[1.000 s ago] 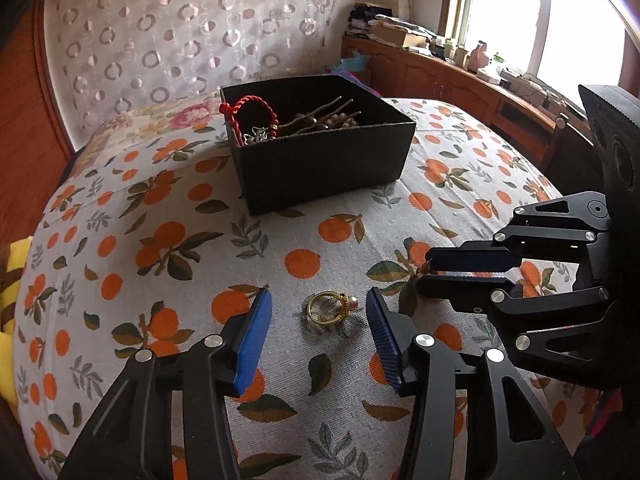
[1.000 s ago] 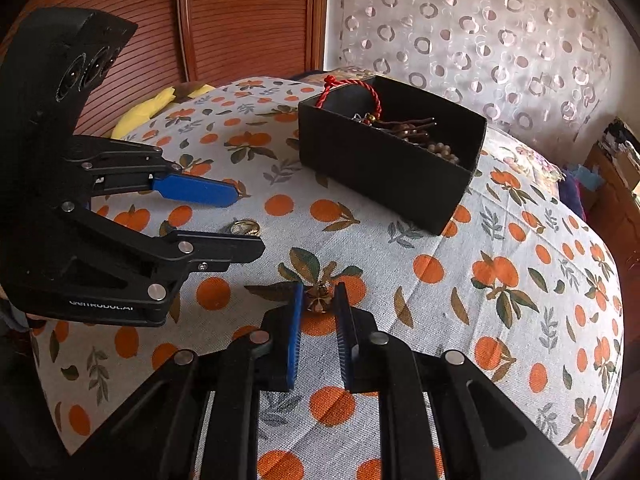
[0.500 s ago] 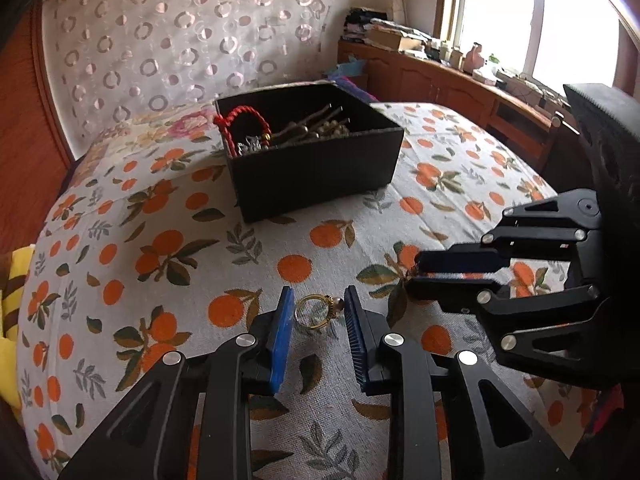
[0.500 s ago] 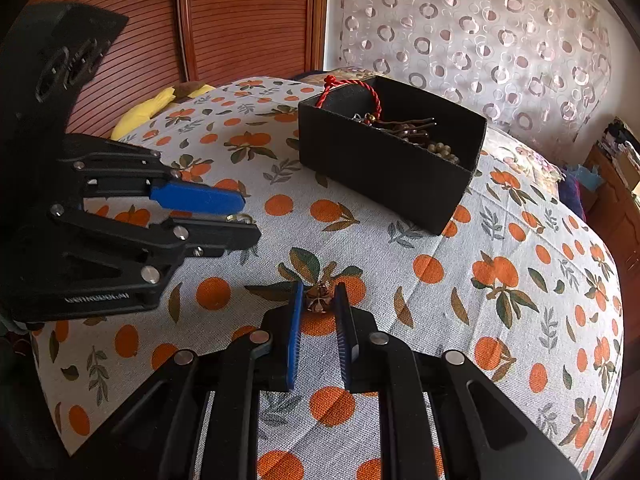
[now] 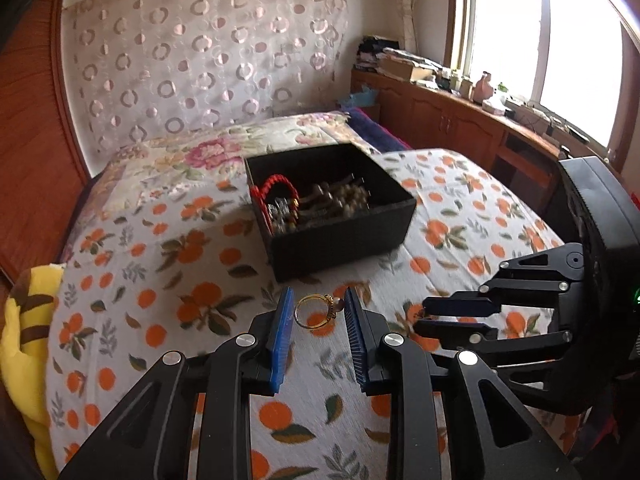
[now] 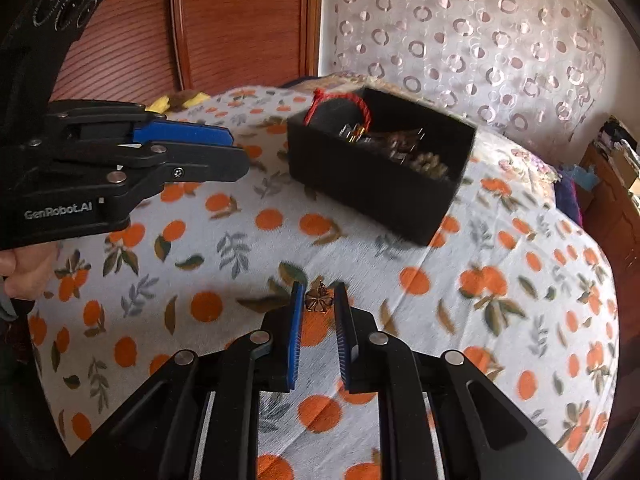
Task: Organize jewelry
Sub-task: 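Close the left tool on the gold ring while the right tool grasps the gold earring, then lower the ring and earring into the black box and open both tools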
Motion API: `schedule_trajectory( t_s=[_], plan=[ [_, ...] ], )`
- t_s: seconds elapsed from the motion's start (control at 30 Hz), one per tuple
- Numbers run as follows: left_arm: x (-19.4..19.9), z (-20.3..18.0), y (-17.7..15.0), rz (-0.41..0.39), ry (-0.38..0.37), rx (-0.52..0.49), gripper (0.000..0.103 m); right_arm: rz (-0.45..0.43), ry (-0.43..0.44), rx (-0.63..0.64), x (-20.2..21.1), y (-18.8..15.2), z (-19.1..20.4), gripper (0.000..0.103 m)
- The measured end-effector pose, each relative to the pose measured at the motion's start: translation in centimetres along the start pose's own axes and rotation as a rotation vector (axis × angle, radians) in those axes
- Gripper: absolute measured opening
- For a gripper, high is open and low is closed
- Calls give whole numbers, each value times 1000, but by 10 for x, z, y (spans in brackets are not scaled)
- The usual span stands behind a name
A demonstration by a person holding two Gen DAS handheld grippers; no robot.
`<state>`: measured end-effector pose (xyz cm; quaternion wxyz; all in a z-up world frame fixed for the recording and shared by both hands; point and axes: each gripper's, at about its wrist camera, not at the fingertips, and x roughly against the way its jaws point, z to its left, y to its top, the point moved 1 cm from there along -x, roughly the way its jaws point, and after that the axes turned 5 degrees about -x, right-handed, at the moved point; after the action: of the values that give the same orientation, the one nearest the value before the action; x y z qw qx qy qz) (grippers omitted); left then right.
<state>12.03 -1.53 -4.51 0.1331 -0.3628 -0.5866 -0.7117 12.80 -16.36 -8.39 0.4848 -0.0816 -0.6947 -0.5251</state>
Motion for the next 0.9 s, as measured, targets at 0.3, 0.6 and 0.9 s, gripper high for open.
schedule_trajectory(
  t_s=[0.3,0.6,0.9],
  plan=[
    [3,11,22,-32,19,12,24,-108,-36,4,32,48,-15,17],
    [0,16,34,-48,23,20,24,-137,-42,-75,19,88,-58,17],
    [-17,23,48,-39,33,23,24,-94,-16,-165,-13,120,-91,18]
  ],
)
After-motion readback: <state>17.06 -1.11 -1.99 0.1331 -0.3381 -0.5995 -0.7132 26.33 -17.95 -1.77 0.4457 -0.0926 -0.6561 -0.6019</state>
